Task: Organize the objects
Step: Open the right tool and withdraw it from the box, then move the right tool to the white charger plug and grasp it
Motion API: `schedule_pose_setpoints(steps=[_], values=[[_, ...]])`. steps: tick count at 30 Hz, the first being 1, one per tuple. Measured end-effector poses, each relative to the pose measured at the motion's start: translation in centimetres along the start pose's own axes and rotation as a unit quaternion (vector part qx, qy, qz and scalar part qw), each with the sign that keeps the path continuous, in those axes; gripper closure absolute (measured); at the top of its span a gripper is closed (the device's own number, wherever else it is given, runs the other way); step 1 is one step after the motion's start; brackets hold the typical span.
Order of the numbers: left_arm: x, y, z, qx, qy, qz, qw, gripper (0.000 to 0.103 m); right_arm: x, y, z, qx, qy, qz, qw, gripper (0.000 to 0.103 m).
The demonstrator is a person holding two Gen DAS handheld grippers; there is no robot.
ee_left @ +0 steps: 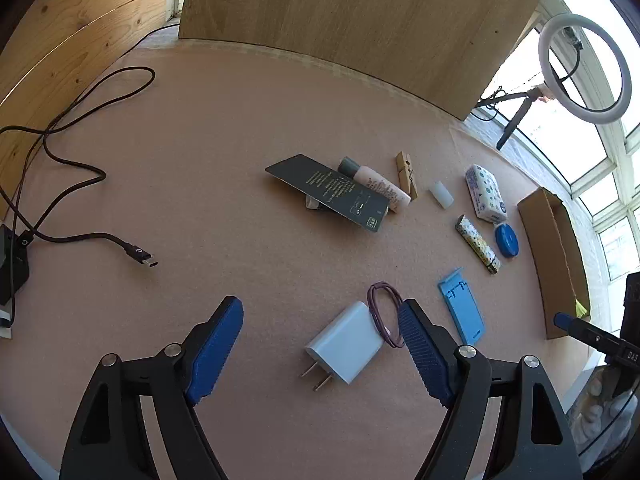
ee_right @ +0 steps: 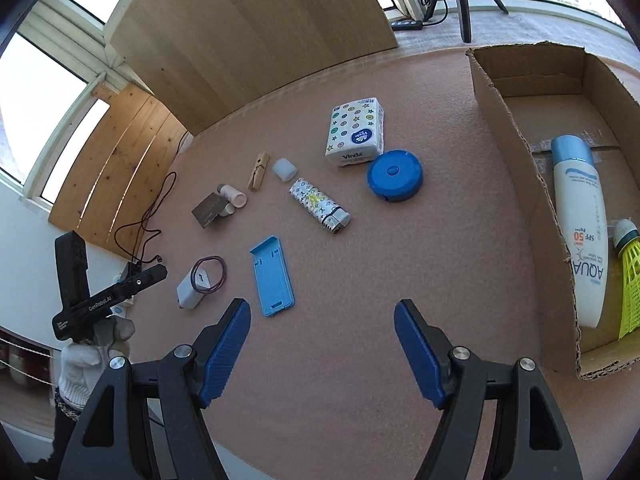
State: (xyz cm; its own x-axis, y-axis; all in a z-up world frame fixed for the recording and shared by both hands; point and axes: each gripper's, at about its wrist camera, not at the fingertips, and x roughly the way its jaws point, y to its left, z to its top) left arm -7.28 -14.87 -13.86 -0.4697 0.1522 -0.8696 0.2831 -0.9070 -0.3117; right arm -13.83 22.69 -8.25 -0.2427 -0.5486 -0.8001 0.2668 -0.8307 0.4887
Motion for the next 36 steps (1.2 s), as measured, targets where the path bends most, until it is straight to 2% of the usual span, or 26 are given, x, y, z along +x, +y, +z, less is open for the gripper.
schedule_pose_setpoints(steps=[2,3,11,18,21,28,32,36], values=[[0.8,0.5,0.7,0.004,0.011,0.015,0.9998,0.034,0.2,0.7,-0.3,-0.006,0.001,-0.004,1.0,0.032],[1.3,0.6,1.0,0.011,0.017,0.02,0.9996,0.035,0.2,0.9,-0.3,-0.007,0.0,-0.006,1.0,0.032],[4.4,-1.0,2.0,0.074,0.062,0.037,0.9947,0.037,0.2,1.1,-0.9,0.007,-0.003,-0.012,1.0,0.032],[5.0,-2.4,1.0,0.104,0.074,0.043,0.9909,0.039,0.7,1.2,-1.1,0.008,0.006,-0.01,1.0,0.032],[4.5,-2.1,-0.3,0.102,0.074,0.046,0.9909,0.041,1.0,1.7,-1.1,0.0,0.012,-0.005,1.0,0.032],[2.8,-2.4,-4.0,0.079,0.063,0.016,0.9948,0.041,2.6,3.6,-0.9,-0.029,0.035,0.008,0.999,0.032],[2.3,-3.5,-5.7,0.088,0.057,0.003,0.9945,0.041,3.7,5.0,-0.9,-0.052,0.053,0.019,0.997,0.032],[0.5,-3.0,-6.5,0.055,0.033,0.0,0.998,0.041,4.9,6.7,-0.8,-0.084,0.069,0.028,0.994,0.032]])
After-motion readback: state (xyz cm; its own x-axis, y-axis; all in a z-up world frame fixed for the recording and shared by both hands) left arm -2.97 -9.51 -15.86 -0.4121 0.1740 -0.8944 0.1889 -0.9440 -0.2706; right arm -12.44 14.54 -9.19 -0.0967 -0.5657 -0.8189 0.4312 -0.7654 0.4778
